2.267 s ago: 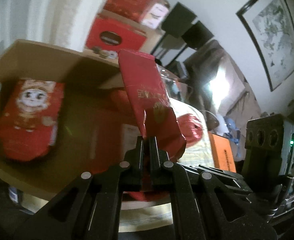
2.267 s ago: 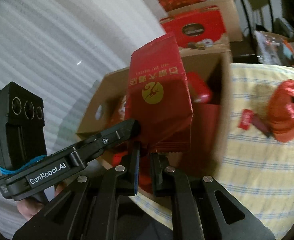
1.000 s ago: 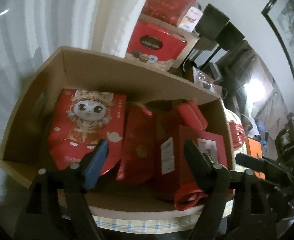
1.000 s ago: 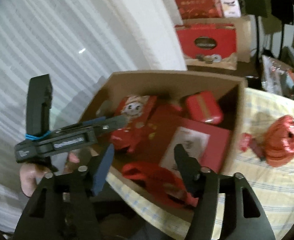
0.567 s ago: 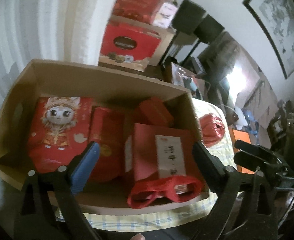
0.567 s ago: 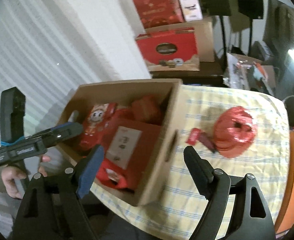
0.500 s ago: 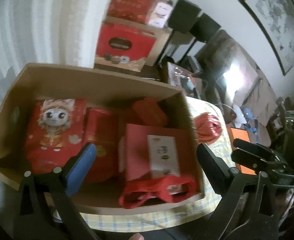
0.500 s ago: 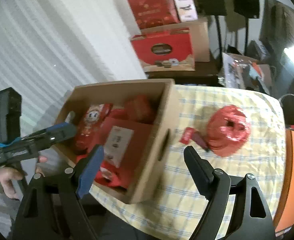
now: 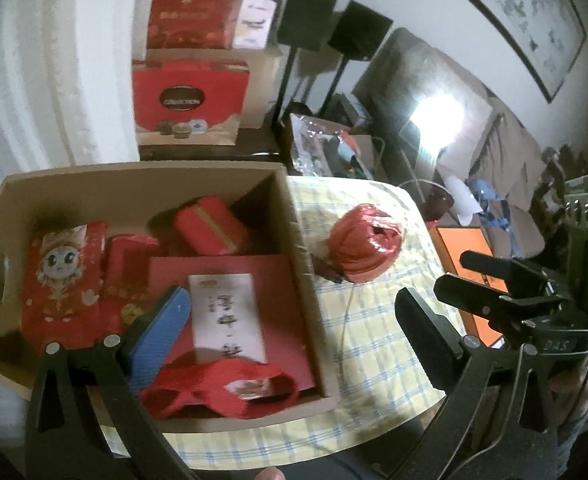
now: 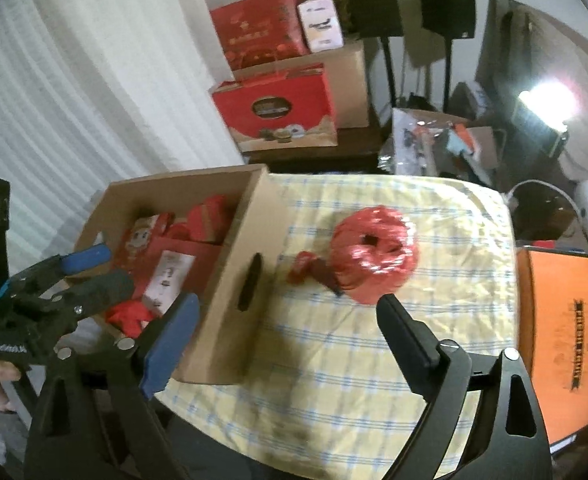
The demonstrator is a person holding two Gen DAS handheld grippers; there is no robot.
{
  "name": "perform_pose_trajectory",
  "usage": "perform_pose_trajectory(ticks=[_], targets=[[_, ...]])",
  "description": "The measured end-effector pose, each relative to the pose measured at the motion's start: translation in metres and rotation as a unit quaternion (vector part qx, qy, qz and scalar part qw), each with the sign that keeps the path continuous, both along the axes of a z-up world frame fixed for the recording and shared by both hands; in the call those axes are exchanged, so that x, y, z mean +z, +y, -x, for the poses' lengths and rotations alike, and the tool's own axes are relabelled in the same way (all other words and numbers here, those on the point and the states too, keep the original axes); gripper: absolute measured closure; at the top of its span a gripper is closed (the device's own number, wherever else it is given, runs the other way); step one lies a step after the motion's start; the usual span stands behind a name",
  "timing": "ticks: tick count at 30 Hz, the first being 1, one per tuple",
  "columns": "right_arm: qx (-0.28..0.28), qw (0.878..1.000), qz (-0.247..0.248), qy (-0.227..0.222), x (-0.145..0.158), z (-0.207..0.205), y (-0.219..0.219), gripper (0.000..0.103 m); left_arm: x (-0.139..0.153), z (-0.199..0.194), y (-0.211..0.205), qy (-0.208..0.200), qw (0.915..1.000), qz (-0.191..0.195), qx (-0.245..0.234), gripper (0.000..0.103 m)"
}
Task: Organize objects
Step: 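Withdraw both grippers from the cardboard box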
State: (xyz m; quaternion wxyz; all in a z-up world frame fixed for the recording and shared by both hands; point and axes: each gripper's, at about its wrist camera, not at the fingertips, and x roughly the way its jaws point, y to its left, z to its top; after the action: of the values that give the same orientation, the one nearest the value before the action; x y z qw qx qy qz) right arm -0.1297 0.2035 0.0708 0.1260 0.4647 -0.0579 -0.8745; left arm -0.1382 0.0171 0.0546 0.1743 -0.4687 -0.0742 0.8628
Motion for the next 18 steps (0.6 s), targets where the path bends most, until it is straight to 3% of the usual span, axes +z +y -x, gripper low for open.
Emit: perform_pose_trajectory(ticks=[8, 18], targets=[[-0.033, 0.999, -0.030, 0.017, 0.002, -0.004, 0.025, 0.003, 0.001, 0.003, 0.036, 0.011, 0.9992, 0.036, -0.015, 0.000], [-0.061, 0.996, -0.058, 0.016, -0.008, 0.006, 0.050, 0.002, -0.004, 0.021, 0.068, 0.012, 0.9981, 0.054, -0.027, 0.000]])
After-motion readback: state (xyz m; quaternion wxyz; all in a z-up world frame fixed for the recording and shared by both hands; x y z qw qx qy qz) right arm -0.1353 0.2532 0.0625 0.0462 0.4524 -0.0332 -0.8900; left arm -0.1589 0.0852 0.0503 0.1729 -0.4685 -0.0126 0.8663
